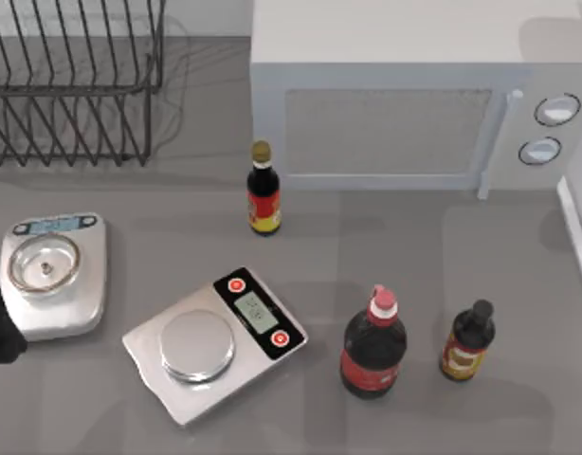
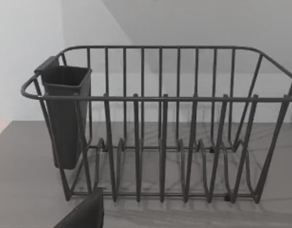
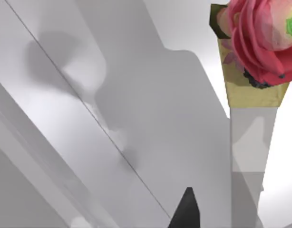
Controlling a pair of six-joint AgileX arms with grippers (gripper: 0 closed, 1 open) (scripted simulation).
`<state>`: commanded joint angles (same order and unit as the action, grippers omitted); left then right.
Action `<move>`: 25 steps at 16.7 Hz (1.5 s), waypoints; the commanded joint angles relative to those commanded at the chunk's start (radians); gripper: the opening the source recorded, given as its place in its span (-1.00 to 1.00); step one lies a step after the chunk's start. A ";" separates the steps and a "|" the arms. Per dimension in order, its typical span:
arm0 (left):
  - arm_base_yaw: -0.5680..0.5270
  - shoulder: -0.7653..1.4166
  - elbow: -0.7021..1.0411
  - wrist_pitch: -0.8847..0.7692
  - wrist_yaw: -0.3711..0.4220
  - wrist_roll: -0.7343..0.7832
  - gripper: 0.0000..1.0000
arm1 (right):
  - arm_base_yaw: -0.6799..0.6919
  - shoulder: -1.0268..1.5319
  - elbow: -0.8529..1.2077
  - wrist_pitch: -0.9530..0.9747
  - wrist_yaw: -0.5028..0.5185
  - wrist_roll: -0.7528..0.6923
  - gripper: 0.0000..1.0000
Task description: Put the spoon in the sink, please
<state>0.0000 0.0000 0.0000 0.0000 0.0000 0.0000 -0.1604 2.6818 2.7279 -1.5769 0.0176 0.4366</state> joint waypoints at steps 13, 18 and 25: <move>0.000 0.000 0.000 0.000 0.000 0.000 1.00 | 0.003 -0.069 -0.258 0.173 -0.001 0.005 -0.55; 0.000 0.000 0.000 0.000 0.000 0.000 1.00 | 0.003 -0.069 -0.258 0.173 -0.001 0.005 0.21; 0.000 0.000 0.000 0.000 0.000 0.000 1.00 | 0.003 -0.069 -0.258 0.173 -0.001 0.005 1.00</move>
<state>0.0000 0.0000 0.0000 0.0000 0.0000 0.0000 -0.1571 2.6126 2.4698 -1.4040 0.0168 0.4412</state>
